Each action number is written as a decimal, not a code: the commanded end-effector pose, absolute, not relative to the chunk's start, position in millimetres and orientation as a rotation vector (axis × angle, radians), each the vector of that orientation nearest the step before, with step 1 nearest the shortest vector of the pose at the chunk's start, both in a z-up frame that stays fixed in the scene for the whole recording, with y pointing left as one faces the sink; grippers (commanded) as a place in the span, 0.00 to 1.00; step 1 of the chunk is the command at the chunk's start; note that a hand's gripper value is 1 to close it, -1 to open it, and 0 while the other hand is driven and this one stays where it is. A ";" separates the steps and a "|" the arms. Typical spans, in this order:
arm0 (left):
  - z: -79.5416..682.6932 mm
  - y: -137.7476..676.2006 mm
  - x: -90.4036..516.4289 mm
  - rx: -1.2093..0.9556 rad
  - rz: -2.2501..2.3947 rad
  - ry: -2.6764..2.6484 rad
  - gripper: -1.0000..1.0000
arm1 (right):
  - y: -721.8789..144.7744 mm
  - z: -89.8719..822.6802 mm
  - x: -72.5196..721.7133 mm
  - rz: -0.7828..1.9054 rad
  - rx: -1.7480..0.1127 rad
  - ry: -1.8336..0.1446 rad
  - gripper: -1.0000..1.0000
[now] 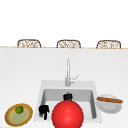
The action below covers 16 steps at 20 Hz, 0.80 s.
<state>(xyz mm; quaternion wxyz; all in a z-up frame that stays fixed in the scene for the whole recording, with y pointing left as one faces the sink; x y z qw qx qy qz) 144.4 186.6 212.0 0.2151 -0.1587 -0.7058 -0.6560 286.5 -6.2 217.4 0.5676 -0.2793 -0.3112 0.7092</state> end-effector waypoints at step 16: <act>212.0 186.6 144.4 -0.440 -1.819 -1.957 0.50 | 11.8 71.2 374.5 1.628 -0.576 -0.834 1.00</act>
